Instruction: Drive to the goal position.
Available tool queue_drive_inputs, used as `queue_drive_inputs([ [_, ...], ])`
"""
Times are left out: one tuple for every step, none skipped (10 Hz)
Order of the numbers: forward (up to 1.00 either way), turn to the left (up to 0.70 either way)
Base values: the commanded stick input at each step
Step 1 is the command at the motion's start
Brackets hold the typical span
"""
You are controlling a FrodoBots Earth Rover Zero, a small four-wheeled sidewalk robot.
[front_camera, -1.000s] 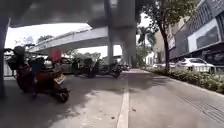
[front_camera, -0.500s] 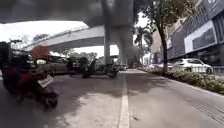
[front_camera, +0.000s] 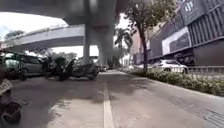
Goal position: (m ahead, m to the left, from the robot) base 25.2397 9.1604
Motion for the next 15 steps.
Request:
queue_drive_inputs([
  [0.45, 0.0],
  [0.45, 0.0],
  [0.45, 0.0],
  [0.45, 0.0],
  [0.45, 0.0],
  [0.45, 0.0],
  [0.45, 0.0],
  [0.45, 0.0],
  [0.45, 0.13],
  [0.45, 0.27],
  [0.45, 0.27],
  [0.45, 0.25],
  [0.45, 0.0],
  [0.45, 0.0],
  [0.45, 0.0],
])
